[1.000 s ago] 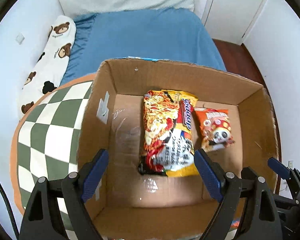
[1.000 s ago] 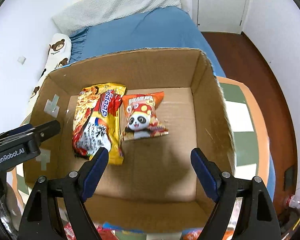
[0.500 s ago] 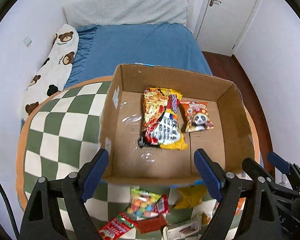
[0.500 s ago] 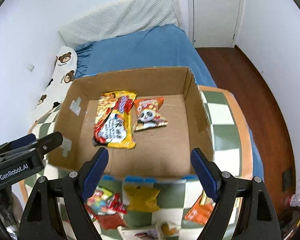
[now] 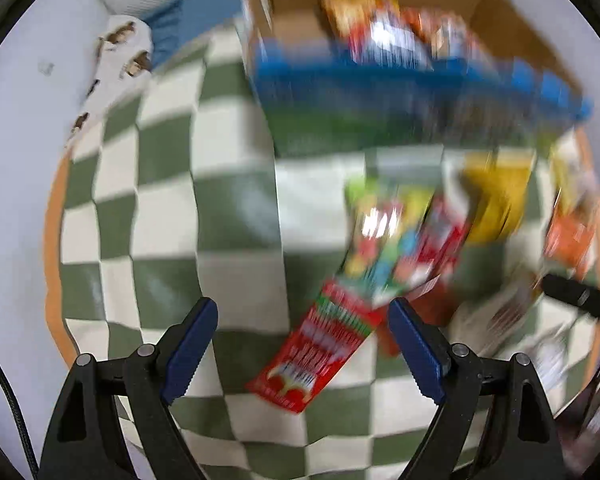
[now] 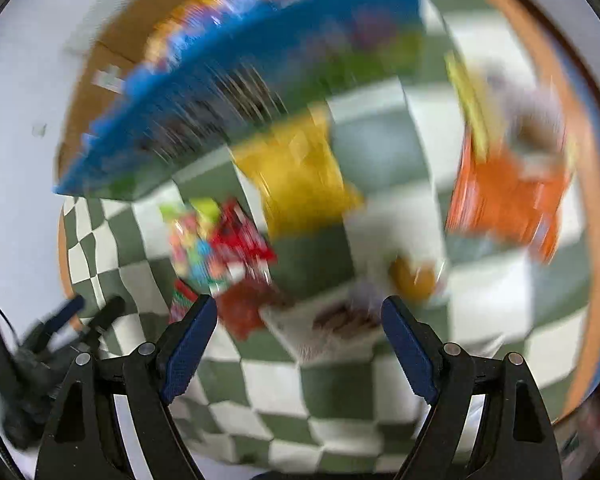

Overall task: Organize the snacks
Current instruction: 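Grasp the red stick packet with left tool while right tool grasps the Franzzi biscuit pack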

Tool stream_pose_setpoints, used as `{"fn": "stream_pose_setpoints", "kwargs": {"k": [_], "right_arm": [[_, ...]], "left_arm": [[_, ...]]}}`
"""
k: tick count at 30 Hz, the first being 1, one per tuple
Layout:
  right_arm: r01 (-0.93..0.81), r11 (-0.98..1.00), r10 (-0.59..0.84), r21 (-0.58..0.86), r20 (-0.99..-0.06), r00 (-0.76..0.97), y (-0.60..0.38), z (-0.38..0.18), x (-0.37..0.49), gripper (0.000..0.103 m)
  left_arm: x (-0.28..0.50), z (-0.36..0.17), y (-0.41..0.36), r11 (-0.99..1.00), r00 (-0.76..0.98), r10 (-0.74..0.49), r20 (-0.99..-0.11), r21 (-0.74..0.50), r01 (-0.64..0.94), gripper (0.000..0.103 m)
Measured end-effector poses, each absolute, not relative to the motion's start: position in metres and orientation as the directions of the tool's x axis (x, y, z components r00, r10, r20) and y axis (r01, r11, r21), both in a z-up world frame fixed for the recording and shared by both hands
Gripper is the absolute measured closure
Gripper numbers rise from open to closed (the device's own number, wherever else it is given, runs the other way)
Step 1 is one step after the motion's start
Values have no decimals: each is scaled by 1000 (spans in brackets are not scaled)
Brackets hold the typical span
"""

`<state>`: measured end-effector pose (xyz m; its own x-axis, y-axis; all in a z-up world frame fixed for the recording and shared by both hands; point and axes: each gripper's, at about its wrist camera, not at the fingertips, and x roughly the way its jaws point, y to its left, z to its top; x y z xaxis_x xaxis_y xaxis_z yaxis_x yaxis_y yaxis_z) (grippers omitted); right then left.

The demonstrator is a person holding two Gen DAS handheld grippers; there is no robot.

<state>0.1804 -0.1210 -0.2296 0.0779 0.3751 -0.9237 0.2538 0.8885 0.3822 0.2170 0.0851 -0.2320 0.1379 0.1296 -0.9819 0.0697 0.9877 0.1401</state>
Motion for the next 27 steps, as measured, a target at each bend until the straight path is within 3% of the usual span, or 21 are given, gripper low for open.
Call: {"fn": "stream_pose_setpoints", "kwargs": {"k": [7,13,14,15,16,20,27], "right_arm": [[562,702,522,437,-853,11,-134,-302,146,16],[689,584,573,429,-820,25,-136,-334,135,17],[693,585,566,420,-824,22,-136,-338,137,24],[690,607,544,394,-839,2,-136,-340,137,30],[681,622,533,388,-846,-5,-135,-341,137,30],[521,794,405,314,-912,-68,-116,-330,146,32],[-99,993,57,68,-992,-117,-42,-306,152,38]], "left_arm": [[193,-303,83,960,6,187,-982,184,213,16],[183,-338,79,936,-69,215,-974,186,298,16],[183,-341,80,940,-75,207,-975,178,290,20],[183,-342,82,947,-73,198,-977,171,273,35],[182,-342,85,957,-80,185,-979,161,243,42],[176,-337,102,992,-87,107,-991,100,79,45],[137,-342,144,940,-151,-127,-980,-71,-333,45]]}}
